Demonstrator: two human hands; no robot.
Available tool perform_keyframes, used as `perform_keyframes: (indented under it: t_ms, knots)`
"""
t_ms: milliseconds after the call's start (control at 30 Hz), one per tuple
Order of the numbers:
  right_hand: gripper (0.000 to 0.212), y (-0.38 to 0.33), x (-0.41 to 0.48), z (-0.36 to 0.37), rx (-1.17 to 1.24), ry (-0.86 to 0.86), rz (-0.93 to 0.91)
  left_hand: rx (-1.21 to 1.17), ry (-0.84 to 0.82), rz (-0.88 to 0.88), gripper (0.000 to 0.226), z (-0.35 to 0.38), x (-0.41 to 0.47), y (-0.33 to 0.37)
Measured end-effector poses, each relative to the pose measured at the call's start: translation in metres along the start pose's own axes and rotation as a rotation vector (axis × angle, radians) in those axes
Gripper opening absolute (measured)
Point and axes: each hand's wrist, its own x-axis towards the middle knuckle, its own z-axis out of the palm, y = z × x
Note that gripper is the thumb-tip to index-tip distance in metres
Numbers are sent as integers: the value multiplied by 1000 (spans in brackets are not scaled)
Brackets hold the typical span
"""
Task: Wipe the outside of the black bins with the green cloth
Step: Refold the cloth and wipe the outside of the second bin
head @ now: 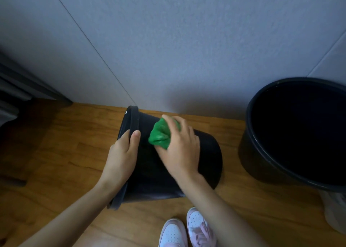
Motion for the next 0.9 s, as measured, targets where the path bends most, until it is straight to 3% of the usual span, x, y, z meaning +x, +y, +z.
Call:
perform_keyframes:
  t_ms: [133,367,500,600,733,900]
  knots:
    - [64,30,-8,6,-74,3,1,-43,-4,-72,43,-2,2,-6]
    - [56,108,-9,-11,-37,-23,409,-96,-35,-130,36,-5,3,-8]
    - [41,122,-5,-13,138,-73,676,-47,-95,-36,21,-8,1,0]
    - [35,121,-8,-19,351,-46,843,42,-97,54,32,-7,1,5]
    - [35,114,-19,-35,475,0,941,134,-81,162,33,-1,3,13]
    - [31,99,-26,-56,618,-2,1015,254,-190,312,28,18,5,18]
